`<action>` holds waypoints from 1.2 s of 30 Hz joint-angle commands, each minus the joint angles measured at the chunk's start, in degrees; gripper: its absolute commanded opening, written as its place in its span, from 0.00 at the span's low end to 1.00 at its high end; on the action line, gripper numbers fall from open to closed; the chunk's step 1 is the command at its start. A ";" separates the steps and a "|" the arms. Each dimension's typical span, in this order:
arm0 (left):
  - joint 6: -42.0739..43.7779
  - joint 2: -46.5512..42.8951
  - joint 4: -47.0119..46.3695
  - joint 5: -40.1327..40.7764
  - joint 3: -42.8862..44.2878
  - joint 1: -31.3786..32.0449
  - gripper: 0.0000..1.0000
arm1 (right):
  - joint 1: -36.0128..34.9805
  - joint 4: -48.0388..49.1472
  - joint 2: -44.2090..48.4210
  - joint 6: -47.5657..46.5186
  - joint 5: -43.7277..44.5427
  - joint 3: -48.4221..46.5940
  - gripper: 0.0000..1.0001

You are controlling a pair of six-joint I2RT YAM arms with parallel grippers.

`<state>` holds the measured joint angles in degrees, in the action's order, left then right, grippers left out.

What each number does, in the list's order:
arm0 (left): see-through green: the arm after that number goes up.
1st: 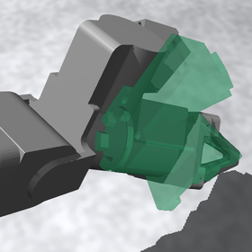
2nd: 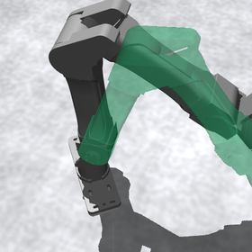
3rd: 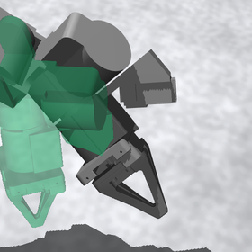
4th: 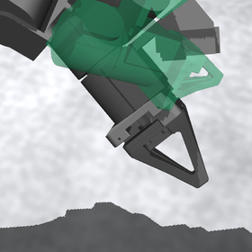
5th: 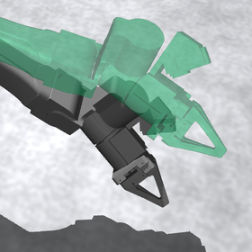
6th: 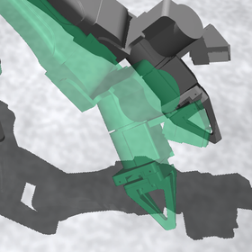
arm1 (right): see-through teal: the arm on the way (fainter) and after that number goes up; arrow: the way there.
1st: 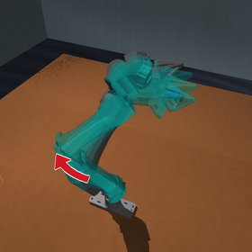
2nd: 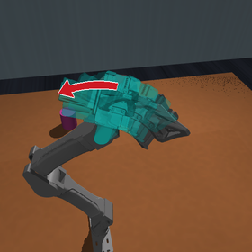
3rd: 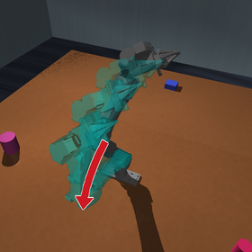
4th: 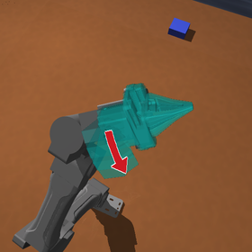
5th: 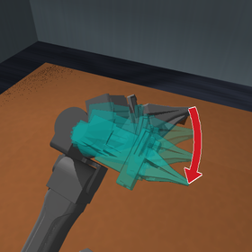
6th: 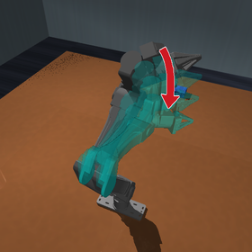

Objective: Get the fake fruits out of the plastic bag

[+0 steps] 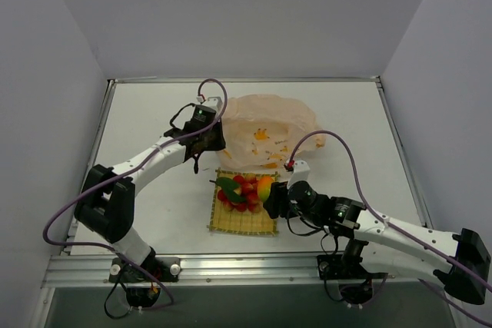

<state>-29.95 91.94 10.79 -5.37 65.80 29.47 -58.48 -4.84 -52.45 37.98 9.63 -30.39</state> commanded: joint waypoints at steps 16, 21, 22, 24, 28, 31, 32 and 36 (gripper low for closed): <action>0.51 -4.05 -1.21 -0.70 2.93 -0.47 0.02 | -10.69 4.22 -11.62 23.28 24.65 0.33 0.38; 0.42 -4.05 -1.21 -0.96 2.84 -0.47 0.02 | -10.69 7.74 -15.67 24.60 23.86 -0.89 0.40; 0.42 -4.05 -1.29 -0.88 2.84 -0.47 0.02 | -10.60 8.35 -16.02 24.78 23.60 -0.81 0.41; 0.42 -4.14 -1.29 -0.87 2.84 -0.47 0.02 | -10.60 8.44 -16.81 25.30 23.59 -0.81 0.47; 0.34 -3.96 -1.30 -1.05 2.84 -0.47 0.02 | -10.60 9.85 -17.34 25.74 23.33 -0.02 0.66; 0.34 -3.96 -1.38 -0.96 2.84 -0.47 0.02 | -10.52 9.76 -17.34 25.13 23.33 0.07 0.78; 0.34 -3.88 -1.38 -0.96 2.76 -0.47 0.02 | -10.60 9.76 -17.08 25.04 23.07 0.16 0.82; 0.42 -4.14 -1.30 -0.79 2.67 -0.47 0.02 | -10.43 9.50 -15.15 23.99 22.28 0.77 0.85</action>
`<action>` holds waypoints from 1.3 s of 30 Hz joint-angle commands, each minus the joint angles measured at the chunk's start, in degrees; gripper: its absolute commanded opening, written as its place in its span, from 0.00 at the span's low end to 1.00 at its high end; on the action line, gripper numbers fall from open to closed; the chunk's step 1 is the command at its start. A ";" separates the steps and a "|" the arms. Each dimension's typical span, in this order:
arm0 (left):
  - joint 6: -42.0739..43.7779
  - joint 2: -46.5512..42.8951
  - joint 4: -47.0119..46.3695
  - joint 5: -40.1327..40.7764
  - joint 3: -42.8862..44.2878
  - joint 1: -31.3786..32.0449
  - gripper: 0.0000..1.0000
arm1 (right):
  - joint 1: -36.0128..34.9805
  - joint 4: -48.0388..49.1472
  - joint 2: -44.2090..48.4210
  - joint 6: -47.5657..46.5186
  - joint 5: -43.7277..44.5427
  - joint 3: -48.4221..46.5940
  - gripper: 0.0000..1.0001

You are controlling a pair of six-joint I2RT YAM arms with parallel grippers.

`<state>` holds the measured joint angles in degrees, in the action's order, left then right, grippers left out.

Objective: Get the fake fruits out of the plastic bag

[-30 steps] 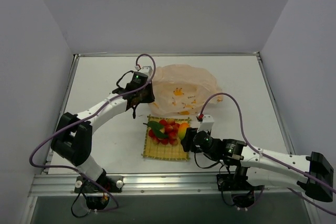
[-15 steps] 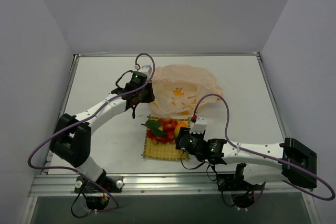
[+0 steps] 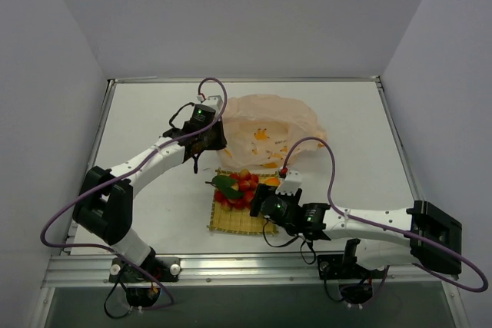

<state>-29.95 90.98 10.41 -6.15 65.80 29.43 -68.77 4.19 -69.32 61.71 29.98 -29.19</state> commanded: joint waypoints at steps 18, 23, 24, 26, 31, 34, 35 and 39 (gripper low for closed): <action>0.51 -3.18 -0.05 3.78 1.61 -0.07 0.02 | 21.02 7.58 -7.21 -34.71 -13.15 -21.06 0.00; 1.21 -1.86 0.66 3.78 2.75 0.10 0.02 | 26.93 10.23 -24.51 -41.93 -22.15 -34.67 0.09; 1.21 -1.77 0.57 3.78 2.75 0.10 0.02 | 27.72 10.84 -26.20 -42.63 -23.20 -35.92 0.11; 1.48 -1.86 0.57 4.04 2.84 -0.07 0.02 | 30.09 11.46 -30.50 -44.13 -26.80 -38.04 0.23; 1.83 -1.51 -0.04 3.69 2.93 -0.25 0.02 | 33.79 15.93 -34.74 -46.50 -35.76 -39.81 0.60; 1.22 -0.54 -1.09 2.73 3.02 -0.43 0.02 | 35.37 19.01 -36.32 -47.91 -41.91 -38.67 0.69; 0.95 -0.19 -1.27 2.20 3.11 -0.43 0.03 | 35.98 20.15 -37.28 -47.74 -46.72 -38.23 0.66; 0.34 2.53 -1.80 -1.22 4.86 -0.25 0.25 | 35.64 27.79 -37.82 -44.32 -53.26 -35.86 0.30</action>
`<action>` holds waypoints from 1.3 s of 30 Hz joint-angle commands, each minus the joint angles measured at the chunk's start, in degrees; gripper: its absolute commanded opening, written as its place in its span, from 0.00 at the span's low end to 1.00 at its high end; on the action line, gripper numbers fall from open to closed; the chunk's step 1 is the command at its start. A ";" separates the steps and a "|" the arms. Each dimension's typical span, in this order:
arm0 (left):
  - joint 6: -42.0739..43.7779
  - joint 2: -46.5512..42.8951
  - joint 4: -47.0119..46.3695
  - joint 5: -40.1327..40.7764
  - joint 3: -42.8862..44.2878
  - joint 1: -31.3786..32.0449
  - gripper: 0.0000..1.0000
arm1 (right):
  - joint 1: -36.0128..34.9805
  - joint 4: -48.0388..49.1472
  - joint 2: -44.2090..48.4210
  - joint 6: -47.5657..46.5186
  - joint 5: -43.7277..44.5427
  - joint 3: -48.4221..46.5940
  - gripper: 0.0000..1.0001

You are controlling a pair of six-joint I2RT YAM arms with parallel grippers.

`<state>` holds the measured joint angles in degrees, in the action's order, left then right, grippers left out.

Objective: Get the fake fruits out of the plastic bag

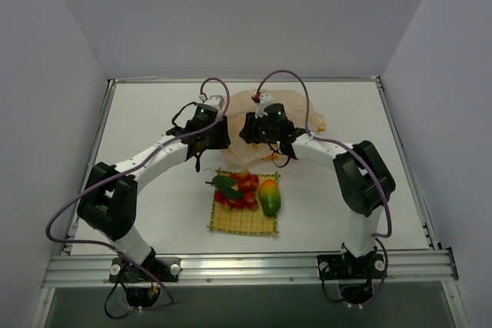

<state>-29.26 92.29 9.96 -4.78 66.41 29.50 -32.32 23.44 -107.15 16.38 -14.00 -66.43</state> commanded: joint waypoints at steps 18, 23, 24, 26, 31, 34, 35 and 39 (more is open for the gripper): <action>-4.49 10.89 -2.57 7.14 11.89 1.62 0.75 | -2.40 14.70 13.63 10.86 0.55 17.82 0.07; -5.37 13.61 -4.77 12.59 13.48 1.97 0.76 | -5.73 11.46 17.41 9.90 2.74 18.97 0.08; -5.37 13.88 -5.12 14.16 13.83 1.88 0.76 | -5.92 11.19 17.68 9.55 3.45 18.97 0.08; -4.85 14.58 -5.47 16.19 14.62 1.97 0.75 | -5.92 10.49 18.21 9.46 3.63 18.97 0.08; -1.87 16.16 -6.53 20.50 15.15 1.88 0.37 | -4.60 8.56 19.26 8.32 6.96 17.40 0.08; 1.38 15.29 -6.96 19.73 14.19 1.88 0.02 | -4.25 6.27 18.65 6.48 10.64 14.76 0.09; 2.35 13.46 -8.79 18.85 12.10 1.97 0.02 | -4.16 5.40 18.30 6.12 11.53 13.54 0.10; 4.99 8.44 -10.75 15.33 8.74 1.71 0.02 | -3.90 4.33 15.93 4.54 16.09 10.55 0.14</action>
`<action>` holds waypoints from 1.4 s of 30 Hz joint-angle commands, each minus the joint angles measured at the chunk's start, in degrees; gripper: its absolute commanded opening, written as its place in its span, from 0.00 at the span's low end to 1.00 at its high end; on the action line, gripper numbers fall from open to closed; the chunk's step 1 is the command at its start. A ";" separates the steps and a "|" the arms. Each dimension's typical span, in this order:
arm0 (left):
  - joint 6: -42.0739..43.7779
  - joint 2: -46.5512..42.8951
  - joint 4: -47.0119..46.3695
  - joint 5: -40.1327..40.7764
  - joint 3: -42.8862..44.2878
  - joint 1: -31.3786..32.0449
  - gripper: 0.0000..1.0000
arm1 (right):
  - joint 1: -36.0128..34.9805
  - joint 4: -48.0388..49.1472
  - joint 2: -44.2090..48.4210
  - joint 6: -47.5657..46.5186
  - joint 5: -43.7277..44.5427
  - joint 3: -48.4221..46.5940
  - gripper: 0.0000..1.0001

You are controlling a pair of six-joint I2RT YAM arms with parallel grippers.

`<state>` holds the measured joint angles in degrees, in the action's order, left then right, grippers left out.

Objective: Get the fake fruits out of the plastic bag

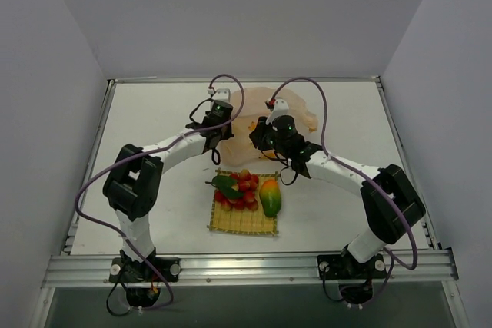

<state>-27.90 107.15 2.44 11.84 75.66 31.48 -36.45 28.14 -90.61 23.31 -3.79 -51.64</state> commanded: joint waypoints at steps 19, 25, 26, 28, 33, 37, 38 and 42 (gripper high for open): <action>5.15 -14.42 0.92 -11.23 0.30 -0.81 0.02 | 2.34 4.90 2.02 2.79 9.42 3.03 0.19; 3.29 -10.57 -0.15 -7.71 -5.87 -1.69 0.02 | 2.52 4.91 0.34 4.29 10.82 3.21 0.22; 3.20 -9.34 0.89 -7.36 -5.52 -1.69 0.02 | 2.52 4.65 0.34 4.20 11.26 3.12 0.23; 2.85 -8.20 2.56 -6.91 -4.12 -1.69 0.02 | 2.70 3.59 0.17 3.59 11.44 2.25 0.24; 2.15 -8.36 6.87 -4.46 -2.80 -1.60 0.02 | 2.78 2.18 -3.51 2.45 9.33 -1.44 0.38; 0.75 -9.50 7.24 -1.99 -3.76 -1.86 0.02 | 2.70 2.54 -8.61 0.52 5.56 -5.83 0.46; 0.48 -9.77 6.62 -2.34 -3.94 -1.87 0.02 | 2.70 1.66 -9.84 -0.62 4.68 -8.71 0.45; -0.14 -10.91 5.74 -2.43 -1.93 -1.87 0.02 | 2.43 -0.54 -14.23 -7.56 -1.30 -13.75 0.45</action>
<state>-26.52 100.36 7.99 7.75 69.21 29.91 -34.06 28.67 -103.28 22.02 0.05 -60.82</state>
